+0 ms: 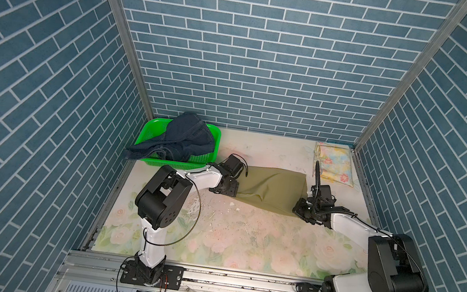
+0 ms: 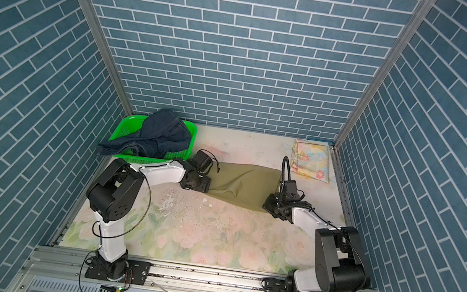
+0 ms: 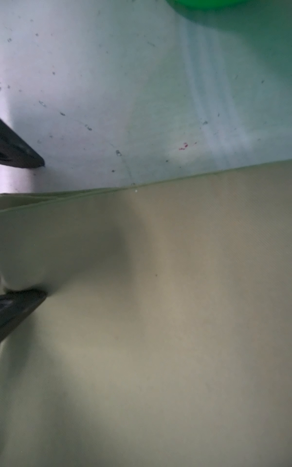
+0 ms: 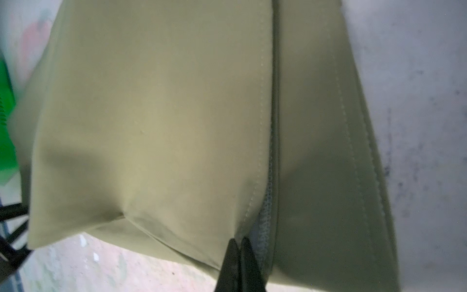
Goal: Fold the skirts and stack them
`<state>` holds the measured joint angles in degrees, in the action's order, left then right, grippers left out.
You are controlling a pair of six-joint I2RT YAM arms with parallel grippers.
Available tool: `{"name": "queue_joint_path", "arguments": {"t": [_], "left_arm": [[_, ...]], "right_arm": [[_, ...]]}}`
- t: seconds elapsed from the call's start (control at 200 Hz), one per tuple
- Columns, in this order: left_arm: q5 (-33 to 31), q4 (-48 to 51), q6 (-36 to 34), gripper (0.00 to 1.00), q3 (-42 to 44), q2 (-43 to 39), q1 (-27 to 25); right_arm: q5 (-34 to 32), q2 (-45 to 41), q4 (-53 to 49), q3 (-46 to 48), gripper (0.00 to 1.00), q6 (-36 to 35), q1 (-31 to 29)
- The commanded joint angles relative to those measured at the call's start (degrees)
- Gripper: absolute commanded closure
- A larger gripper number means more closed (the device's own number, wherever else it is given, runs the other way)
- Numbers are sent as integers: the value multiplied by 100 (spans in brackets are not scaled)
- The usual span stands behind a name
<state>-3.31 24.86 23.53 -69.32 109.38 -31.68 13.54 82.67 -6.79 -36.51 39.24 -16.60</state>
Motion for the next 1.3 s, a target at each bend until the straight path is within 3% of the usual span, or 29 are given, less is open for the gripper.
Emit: {"name": "queue_joint_path", "arguments": {"t": [0.0, 0.31, 0.73, 0.84, 0.94, 1.295], "left_arm": [[-2, 45, -9, 24, 140, -27, 47], [65, -7, -33, 24, 263, -46, 59], [182, -43, -34, 24, 331, -59, 92], [217, -26, -25, 24, 331, -165, 92], [268, 9, -13, 24, 348, -371, 90], [414, 77, 113, 22, 508, -1083, 92]], "right_arm": [[-154, -225, -206, 20, 100, 16, -19], [-933, -1079, -1419, -262, 100, -507, 283], [-1154, -1421, -1718, 173, 100, -738, 451], [-1184, -1492, -1794, 159, 59, -786, 469], [-1236, -1585, -1888, 47, 44, -821, 504], [-657, -1118, -1406, -70, 38, -710, 781]]}}
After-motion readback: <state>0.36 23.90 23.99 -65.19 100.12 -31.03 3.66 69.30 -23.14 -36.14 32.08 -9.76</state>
